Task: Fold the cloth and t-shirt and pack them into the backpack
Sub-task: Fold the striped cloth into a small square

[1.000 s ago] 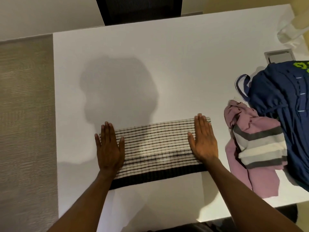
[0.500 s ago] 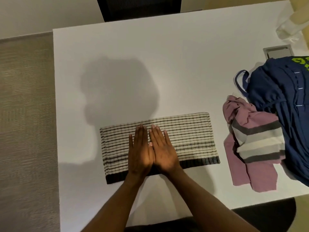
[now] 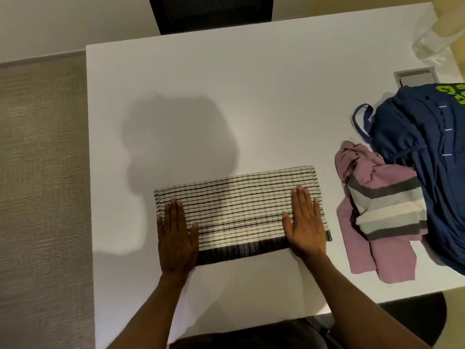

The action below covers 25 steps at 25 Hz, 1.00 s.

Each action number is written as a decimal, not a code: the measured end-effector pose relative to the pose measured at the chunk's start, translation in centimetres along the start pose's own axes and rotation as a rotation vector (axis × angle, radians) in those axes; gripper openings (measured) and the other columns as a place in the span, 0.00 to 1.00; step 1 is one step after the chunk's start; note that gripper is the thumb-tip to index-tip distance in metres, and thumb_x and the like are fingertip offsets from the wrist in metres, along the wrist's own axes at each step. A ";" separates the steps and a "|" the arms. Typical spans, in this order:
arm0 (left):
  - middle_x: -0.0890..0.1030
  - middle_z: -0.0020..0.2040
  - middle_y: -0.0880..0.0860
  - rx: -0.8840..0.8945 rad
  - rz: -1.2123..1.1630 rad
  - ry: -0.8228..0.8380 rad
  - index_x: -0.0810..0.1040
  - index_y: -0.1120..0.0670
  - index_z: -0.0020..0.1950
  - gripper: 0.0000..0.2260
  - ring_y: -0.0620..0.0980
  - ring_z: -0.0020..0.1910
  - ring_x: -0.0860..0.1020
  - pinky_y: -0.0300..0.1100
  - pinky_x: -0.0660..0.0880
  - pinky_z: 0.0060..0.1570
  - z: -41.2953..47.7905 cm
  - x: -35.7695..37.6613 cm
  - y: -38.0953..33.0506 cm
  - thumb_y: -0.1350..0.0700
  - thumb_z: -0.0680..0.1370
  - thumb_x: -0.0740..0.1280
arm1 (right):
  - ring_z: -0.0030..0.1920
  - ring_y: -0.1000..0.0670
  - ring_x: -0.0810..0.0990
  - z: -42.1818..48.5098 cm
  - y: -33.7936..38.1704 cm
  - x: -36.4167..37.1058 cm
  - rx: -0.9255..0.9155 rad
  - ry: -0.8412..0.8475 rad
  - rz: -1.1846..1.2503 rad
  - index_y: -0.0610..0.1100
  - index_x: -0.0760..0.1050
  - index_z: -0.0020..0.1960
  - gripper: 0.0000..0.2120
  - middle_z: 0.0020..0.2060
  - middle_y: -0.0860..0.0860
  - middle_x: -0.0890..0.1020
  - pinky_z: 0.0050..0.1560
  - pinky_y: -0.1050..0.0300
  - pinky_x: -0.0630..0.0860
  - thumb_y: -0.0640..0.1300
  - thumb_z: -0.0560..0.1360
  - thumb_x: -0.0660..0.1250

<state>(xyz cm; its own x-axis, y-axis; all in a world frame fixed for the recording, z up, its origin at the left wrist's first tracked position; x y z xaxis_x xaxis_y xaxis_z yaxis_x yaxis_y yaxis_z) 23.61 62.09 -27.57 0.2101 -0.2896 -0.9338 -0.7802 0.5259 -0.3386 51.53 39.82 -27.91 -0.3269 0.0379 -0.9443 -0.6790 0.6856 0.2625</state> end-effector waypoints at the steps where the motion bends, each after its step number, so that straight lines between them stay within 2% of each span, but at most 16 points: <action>1: 0.53 0.85 0.56 -0.007 0.004 0.000 0.52 0.59 0.84 0.31 0.54 0.84 0.50 0.58 0.51 0.82 0.0 0.0 0.2 0.47 0.85 0.55 | 0.84 0.50 0.44 -0.2 -0.8 -0.3 0.015 0.001 0.024 0.43 0.46 0.85 0.33 0.85 0.47 0.47 0.83 0.44 0.49 0.55 0.85 0.49; 8: 0.51 0.85 0.56 -0.011 0.035 0.076 0.48 0.58 0.85 0.32 0.52 0.84 0.48 0.58 0.49 0.82 0.9 -0.4 0.6 0.44 0.85 0.51 | 0.84 0.50 0.42 0.6 -0.6 -1.0 -0.004 0.063 -0.018 0.42 0.45 0.85 0.33 0.85 0.47 0.46 0.84 0.46 0.47 0.58 0.86 0.45; 13: 0.53 0.85 0.55 0.066 0.050 0.117 0.50 0.56 0.85 0.30 0.54 0.84 0.52 0.57 0.50 0.82 3.3 -2.6 0.2 0.47 0.85 0.50 | 0.84 0.45 0.51 2.8 1.5 -4.0 -0.056 0.043 -0.076 0.44 0.53 0.84 0.30 0.84 0.44 0.55 0.83 0.45 0.47 0.53 0.85 0.49; 17: 0.55 0.85 0.56 0.094 0.024 0.133 0.53 0.56 0.85 0.27 0.57 0.83 0.55 0.55 0.50 0.82 6.3 -4.0 0.4 0.54 0.85 0.53 | 0.82 0.43 0.59 6.0 1.9 -5.4 -0.094 0.055 -0.107 0.46 0.59 0.83 0.28 0.82 0.44 0.62 0.83 0.45 0.49 0.46 0.83 0.57; 19: 0.58 0.84 0.57 0.106 0.048 0.127 0.58 0.58 0.84 0.26 0.57 0.83 0.57 0.56 0.50 0.82 7.6 -4.7 0.3 0.58 0.85 0.57 | 0.79 0.41 0.64 7.4 2.2 -6.1 -0.132 0.067 -0.119 0.44 0.64 0.80 0.28 0.78 0.42 0.69 0.82 0.44 0.55 0.40 0.81 0.60; 21: 0.67 0.80 0.59 0.133 0.119 0.113 0.65 0.59 0.81 0.24 0.57 0.80 0.65 0.59 0.52 0.81 8.7 -5.2 0.2 0.60 0.84 0.62 | 0.73 0.40 0.70 8.8 2.2 -6.6 -0.155 0.086 -0.123 0.43 0.70 0.74 0.25 0.71 0.42 0.75 0.81 0.45 0.57 0.37 0.77 0.63; 23: 0.76 0.73 0.58 0.147 0.164 0.107 0.72 0.57 0.77 0.20 0.58 0.73 0.73 0.62 0.55 0.78 9.8 -5.0 0.4 0.59 0.84 0.62 | 0.69 0.41 0.74 10.3 1.5 -6.8 -0.143 0.095 -0.117 0.45 0.74 0.70 0.22 0.66 0.44 0.78 0.80 0.46 0.57 0.36 0.77 0.65; 25: 0.80 0.67 0.57 0.150 0.190 0.107 0.77 0.55 0.71 0.16 0.59 0.67 0.77 0.64 0.59 0.75 11.0 -4.9 0.8 0.57 0.84 0.63 | 0.67 0.41 0.76 11.5 0.3 -7.0 -0.117 0.102 -0.115 0.46 0.77 0.67 0.18 0.64 0.45 0.80 0.78 0.45 0.61 0.37 0.78 0.66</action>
<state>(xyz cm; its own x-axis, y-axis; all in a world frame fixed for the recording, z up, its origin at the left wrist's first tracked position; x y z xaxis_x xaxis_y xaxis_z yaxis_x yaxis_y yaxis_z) 28.48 72.74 -24.58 -0.0014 -0.2533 -0.9674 -0.7018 0.6894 -0.1795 61.20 48.15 -23.50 -0.3038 -0.1138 -0.9459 -0.7854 0.5920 0.1810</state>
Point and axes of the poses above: each hand's wrist, its own z-axis towards the middle knuckle, its own x-axis out of the palm, y = z × x, the point moved 10 cm from there along z, towards the middle knuckle
